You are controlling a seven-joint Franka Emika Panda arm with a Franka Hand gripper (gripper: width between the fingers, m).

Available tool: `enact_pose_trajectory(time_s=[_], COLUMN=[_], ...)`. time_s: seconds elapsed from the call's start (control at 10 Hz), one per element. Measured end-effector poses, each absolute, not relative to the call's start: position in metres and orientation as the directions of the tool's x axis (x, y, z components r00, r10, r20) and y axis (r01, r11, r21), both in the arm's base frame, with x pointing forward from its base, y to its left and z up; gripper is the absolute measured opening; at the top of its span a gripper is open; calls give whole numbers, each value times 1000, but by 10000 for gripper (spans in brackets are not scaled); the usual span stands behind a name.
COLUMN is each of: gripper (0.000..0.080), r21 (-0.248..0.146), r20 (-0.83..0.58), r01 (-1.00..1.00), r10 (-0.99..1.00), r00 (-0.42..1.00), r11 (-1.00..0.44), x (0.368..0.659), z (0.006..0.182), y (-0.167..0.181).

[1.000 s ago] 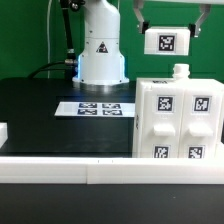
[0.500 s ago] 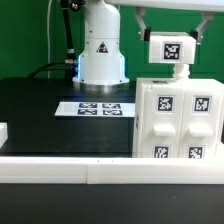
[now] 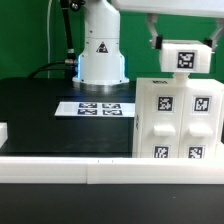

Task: Assemble cabinet

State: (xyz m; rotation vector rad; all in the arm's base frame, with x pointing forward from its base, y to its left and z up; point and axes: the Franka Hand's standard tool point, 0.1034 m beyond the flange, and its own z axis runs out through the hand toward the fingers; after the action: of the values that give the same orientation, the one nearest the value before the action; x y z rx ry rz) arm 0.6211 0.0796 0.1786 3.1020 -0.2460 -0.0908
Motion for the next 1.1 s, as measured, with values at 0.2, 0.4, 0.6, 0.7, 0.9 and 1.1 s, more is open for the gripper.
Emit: enact_pose_trajectory(time_s=[0.2,0.4,0.6,0.7,0.9,1.1], gripper=[558,558,558,558,558,558], r21=[32,31,34,34,30,26], r20=[-53,-43,-51,-52,-34,-19], r01=[-151,-159,-169,-171,-177,-176], r10=[-153,-160,-171,-173,-178,-177], r00=[987,986,984,984,983,984], r11=[-988,-987,-985,-985,-984,-984], x=[621,620,608,605,607,610], z=[179,179,172,168,166,167], y=[85,80,72,72,74,75])
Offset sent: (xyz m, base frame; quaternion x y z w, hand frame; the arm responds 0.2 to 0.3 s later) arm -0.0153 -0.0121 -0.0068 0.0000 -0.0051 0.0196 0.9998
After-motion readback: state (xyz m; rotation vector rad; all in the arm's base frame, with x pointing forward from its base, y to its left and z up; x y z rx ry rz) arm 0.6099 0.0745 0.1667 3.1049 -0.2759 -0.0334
